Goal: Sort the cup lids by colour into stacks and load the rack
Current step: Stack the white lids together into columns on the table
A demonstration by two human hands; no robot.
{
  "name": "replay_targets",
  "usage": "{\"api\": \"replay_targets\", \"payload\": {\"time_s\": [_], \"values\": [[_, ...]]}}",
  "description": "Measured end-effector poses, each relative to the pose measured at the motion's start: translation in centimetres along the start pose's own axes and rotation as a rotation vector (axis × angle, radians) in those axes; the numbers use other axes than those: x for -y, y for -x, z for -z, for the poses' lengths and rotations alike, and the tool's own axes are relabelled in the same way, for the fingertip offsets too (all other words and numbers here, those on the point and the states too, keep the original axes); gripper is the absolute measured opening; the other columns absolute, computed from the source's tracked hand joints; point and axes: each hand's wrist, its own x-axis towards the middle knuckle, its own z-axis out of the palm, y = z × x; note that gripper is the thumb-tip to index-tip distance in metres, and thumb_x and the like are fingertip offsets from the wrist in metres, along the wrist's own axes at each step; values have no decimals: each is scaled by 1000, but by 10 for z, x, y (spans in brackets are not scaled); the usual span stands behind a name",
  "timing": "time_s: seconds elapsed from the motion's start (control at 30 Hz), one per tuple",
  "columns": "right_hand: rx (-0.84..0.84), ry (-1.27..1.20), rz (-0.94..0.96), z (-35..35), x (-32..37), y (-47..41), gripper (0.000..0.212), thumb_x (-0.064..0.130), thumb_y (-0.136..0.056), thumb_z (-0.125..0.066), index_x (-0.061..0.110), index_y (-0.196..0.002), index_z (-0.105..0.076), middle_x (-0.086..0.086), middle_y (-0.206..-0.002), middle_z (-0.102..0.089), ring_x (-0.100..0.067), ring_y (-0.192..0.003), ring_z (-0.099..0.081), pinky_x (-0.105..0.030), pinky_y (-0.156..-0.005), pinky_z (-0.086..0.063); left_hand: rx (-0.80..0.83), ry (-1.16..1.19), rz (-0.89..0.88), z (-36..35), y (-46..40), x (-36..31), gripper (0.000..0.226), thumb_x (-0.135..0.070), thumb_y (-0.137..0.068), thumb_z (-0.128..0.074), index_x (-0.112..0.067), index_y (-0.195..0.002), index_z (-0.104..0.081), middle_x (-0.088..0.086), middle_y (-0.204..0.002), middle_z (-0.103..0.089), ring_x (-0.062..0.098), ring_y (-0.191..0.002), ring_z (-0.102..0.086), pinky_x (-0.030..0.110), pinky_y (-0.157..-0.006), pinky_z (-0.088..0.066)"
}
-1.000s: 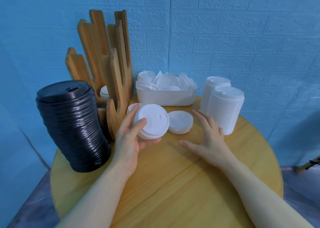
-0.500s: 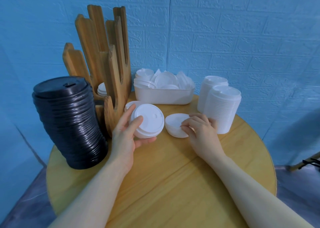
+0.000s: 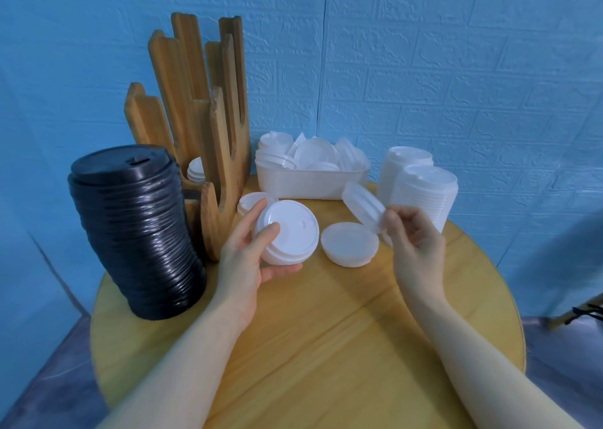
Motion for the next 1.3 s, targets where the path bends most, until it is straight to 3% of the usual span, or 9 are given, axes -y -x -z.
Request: {"api": "replay_targets", "payload": {"time_s": [0.1,0.23,0.4,0.6,0.67,0.77,0.87,1.03,1.3], "values": [[3,-284,-180,1,1,-4,14,14,-99,-53,12,-89,-61,1,-74,-64,-13,-65,-62,-25,-67,-55,27,-39,-31,-1,0,3,44,-12,-92,-65,-33,-130,-63,-3,-135,-59,27,-111,-66,47,-69,-62],[191,-648,-500,-1,3,-6,19,11,-99,-44,6,-95,-61,-2,-72,-67,-10,-63,-63,-20,-55,-54,75,-84,-55,-2,2,4,51,-20,-87,-69,-33,-136,-58,-7,-132,-61,20,-103,-71,46,-71,-62],[415,-685,-581,-3,1,-1,21,16,-90,-50,2,-101,-61,-7,-78,-71,-14,-66,-69,-21,-51,-55,158,-161,-71,-8,7,3,70,-32,-74,-76,-31,-139,-52,-13,-125,-65,15,-102,-72,43,-72,-62],[402,-256,-288,-6,-2,7,20,19,-89,-64,8,-106,-60,-5,-87,-69,-19,-78,-65,-27,-54,-52,138,-158,-67,-4,6,1,60,-28,-75,-83,-32,-131,-60,-9,-120,-69,19,-98,-73,43,-66,-62],[375,-111,-19,-3,-3,7,31,13,-87,-65,17,-117,-58,2,-111,-66,-13,-98,-61,-30,-72,-52,144,-169,-36,-4,6,0,61,-28,-73,-83,-32,-131,-61,-5,-120,-69,21,-96,-73,42,-64,-61],[582,70,303,5,-3,9,69,8,-73,-60,20,-140,-44,5,-147,-43,-15,-136,-40,-34,-105,-38,169,-212,-16,-5,8,1,61,-29,-71,-84,-32,-128,-62,-1,-121,-68,22,-95,-73,42,-62,-62],[800,304,430,5,-2,11,86,19,-69,-57,23,-150,-31,12,-160,-20,-13,-146,-22,-37,-118,-20,187,-228,-2,-4,8,1,56,-28,-71,-81,-35,-124,-64,0,-118,-70,21,-93,-73,41,-61,-61],[639,524,538,-3,-6,14,84,56,-79,-64,27,-151,-31,19,-149,-35,-8,-127,-39,-38,-108,-35,194,-199,-16,-3,8,-1,60,-41,-69,-79,-37,-126,-63,-2,-123,-68,22,-104,-70,42,-65,-60],[384,616,378,-15,-3,24,100,85,-65,-54,23,-143,-42,9,-119,-47,-12,-114,-51,-41,-95,-46,311,-220,-35,-9,13,3,71,-35,-67,-82,-35,-133,-57,-11,-121,-69,12,-98,-71,32,-71,-59]]}}
